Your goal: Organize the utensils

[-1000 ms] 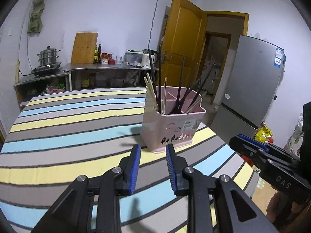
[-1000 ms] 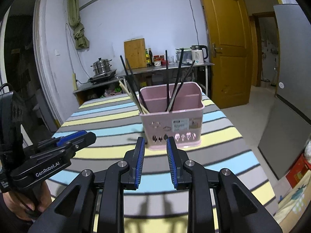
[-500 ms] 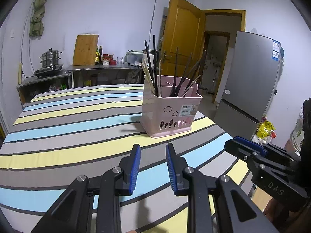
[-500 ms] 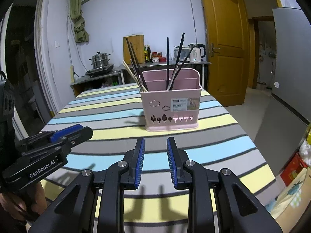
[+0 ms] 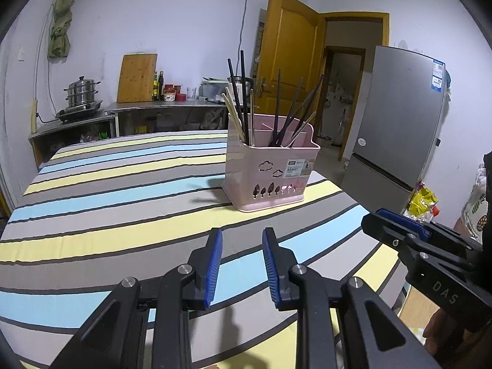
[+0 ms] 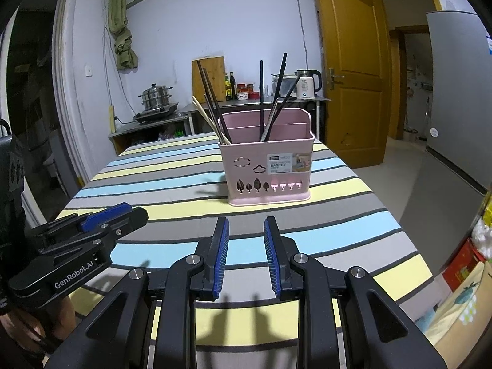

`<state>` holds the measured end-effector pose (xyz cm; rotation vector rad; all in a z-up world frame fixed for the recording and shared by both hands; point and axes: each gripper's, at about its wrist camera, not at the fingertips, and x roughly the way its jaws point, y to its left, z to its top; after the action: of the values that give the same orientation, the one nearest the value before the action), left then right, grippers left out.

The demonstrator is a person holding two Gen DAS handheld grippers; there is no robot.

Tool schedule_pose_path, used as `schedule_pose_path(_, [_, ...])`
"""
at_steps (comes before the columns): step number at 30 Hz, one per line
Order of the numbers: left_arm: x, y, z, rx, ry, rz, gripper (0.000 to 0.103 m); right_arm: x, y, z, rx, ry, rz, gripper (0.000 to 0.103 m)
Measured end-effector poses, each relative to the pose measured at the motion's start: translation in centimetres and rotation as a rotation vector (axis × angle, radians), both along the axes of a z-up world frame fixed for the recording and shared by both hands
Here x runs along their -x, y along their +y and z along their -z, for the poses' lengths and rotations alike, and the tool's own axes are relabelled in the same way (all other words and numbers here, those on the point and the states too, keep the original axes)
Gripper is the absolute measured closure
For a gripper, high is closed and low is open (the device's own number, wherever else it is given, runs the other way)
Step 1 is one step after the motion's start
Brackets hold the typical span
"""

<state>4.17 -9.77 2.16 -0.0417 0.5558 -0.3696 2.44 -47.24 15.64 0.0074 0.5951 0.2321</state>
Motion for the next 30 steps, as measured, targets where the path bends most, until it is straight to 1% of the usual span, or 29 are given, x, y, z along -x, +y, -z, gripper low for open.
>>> schedule_pose_path(30, [0.28, -0.2, 0.01, -0.007, -0.007, 0.0, 0.076, 0.26, 0.2, -0.06, 0.006, 0.002, -0.004, 0.079])
